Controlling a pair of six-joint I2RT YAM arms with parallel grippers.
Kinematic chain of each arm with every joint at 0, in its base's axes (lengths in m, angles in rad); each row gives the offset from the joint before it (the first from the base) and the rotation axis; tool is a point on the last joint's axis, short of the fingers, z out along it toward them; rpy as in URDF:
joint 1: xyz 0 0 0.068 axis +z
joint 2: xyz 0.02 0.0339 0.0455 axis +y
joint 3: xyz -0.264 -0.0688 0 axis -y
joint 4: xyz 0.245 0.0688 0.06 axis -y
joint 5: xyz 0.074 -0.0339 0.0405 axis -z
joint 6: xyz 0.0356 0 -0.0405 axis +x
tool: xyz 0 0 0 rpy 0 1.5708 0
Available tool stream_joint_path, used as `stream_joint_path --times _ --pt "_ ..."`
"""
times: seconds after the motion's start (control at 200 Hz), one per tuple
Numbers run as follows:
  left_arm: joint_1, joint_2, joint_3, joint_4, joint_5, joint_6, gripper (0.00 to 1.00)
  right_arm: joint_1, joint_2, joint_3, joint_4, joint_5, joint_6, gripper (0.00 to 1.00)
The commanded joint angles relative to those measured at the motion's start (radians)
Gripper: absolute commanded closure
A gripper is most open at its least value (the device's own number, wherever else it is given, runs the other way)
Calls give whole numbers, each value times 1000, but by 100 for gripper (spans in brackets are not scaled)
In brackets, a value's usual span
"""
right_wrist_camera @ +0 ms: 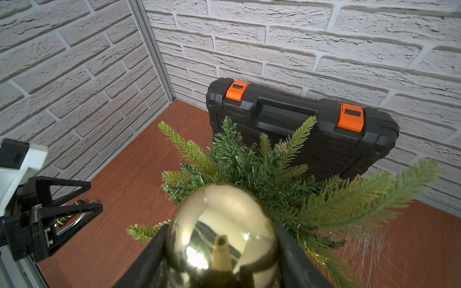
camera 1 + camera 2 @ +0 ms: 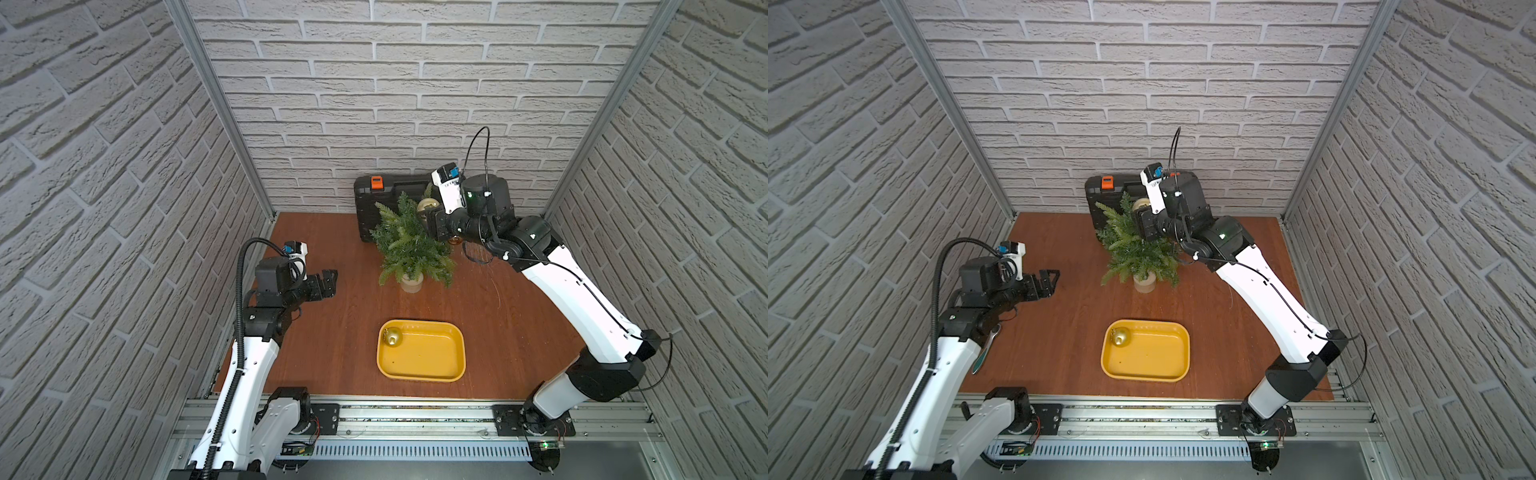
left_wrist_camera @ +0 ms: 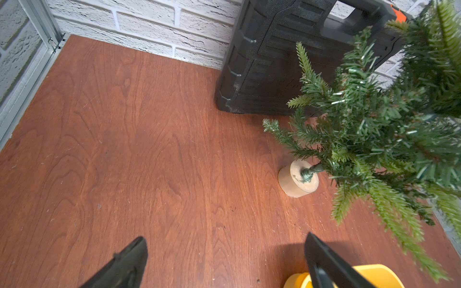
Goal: Decorate the small christmas tree with ornaments
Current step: Hang an ornament on the christmas tree.
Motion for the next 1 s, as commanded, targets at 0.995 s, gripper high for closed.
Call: stream_joint_path --times 0.995 --pt "-312 52 73 -141 -236 -19 4 -65 -288 -305 -12 147 91 27"
